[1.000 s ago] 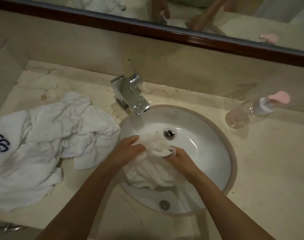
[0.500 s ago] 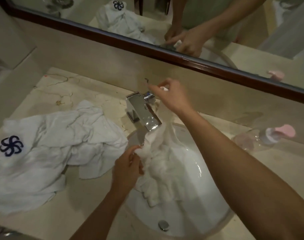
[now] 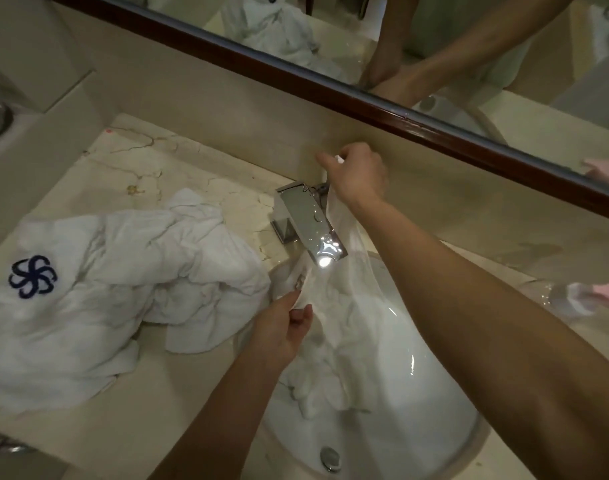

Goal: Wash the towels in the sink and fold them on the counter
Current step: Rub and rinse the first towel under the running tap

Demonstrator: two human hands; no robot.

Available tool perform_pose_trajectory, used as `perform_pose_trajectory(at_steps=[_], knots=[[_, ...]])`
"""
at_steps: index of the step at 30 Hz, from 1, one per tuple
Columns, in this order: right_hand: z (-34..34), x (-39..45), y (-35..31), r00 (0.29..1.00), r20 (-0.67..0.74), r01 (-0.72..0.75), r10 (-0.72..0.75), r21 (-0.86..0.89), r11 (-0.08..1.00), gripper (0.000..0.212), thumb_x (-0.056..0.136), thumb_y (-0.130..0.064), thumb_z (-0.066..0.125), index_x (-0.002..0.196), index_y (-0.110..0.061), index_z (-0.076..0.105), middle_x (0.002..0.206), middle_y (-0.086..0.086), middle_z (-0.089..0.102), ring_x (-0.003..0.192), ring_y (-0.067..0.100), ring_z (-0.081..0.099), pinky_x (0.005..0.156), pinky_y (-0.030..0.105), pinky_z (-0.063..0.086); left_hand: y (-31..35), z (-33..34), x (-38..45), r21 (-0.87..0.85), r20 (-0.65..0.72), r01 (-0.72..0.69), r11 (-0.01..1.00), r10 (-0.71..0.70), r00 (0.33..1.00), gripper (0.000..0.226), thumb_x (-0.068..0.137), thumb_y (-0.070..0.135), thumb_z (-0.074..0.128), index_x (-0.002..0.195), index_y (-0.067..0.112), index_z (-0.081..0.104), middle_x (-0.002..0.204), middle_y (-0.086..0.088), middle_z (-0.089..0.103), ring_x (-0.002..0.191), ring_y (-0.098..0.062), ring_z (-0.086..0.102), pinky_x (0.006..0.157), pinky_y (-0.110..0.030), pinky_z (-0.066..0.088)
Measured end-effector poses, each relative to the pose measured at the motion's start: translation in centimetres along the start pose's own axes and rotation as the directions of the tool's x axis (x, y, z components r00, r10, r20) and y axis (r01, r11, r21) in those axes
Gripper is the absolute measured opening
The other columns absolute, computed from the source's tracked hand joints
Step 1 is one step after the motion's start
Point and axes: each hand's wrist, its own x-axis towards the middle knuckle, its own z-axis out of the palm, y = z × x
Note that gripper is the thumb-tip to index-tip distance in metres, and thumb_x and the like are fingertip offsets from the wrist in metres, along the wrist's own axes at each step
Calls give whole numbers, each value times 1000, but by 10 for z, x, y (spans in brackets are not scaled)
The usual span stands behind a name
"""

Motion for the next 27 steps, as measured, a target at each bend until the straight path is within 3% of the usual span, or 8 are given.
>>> perform_pose_trajectory(at_steps=[5,8,10,12,15,18,22,27], knots=[[5,-5,10,998,-62,-10,7,-39,999,40,98,-53,51,106,-22,73,102,5,72,97,30,65,74,33,41,1,-8,2,153,-43,104,983,-99,994,7,91,6,65,84,5,63,65,-6,51,40,-7,36,44,-22,51],[-5,-19,20,998,-58,43,-34,181,983,38,99,-47,52,75,-21,66,73,0,63,78,24,60,69,36,41,0,-13,4,340,-45,61,939,-49,998,10,87,19,72,83,13,66,59,-2,59,51,-11,46,55,-26,49],[-12,-39,41,996,-76,-12,46,398,917,28,101,-36,52,86,-18,67,81,-4,64,82,16,60,76,35,46,1,-12,4,398,-22,-10,917,21,1000,8,89,22,70,84,16,70,65,1,69,60,-12,60,53,-25,48],[-18,-68,75,971,-14,-174,238,639,749,16,100,-20,54,113,-16,63,97,-1,65,88,14,62,77,32,50,2,-15,10,262,95,23,965,-50,994,9,94,8,61,90,7,69,82,-6,73,69,-12,68,52,-23,54],[-14,-127,140,792,367,-491,488,858,151,38,96,-1,55,129,-17,47,95,11,63,79,19,63,72,34,52,0,-17,20,32,107,132,991,-135,985,7,90,-5,54,90,0,59,99,-18,62,85,-22,63,66,-29,59],[0,-192,188,662,639,-554,391,769,-319,52,73,1,75,123,3,61,110,20,67,88,25,70,69,31,60,-6,-24,27,4,79,183,983,-183,980,15,80,10,66,95,9,64,87,-8,68,77,-18,60,66,-25,47],[7,-259,216,609,722,-514,329,675,-529,59,32,5,94,88,7,74,91,19,74,76,26,75,61,34,61,1,-40,46,101,182,345,933,-358,916,52,71,29,82,118,27,61,102,10,69,87,-11,68,70,-22,56],[6,-268,227,445,839,-705,312,543,-455,28,77,-10,74,102,3,74,103,20,73,89,33,71,85,46,57,7,-33,16,412,210,358,838,-470,858,23,94,17,49,100,1,64,83,-17,67,58,-30,67,50,-33,54]])
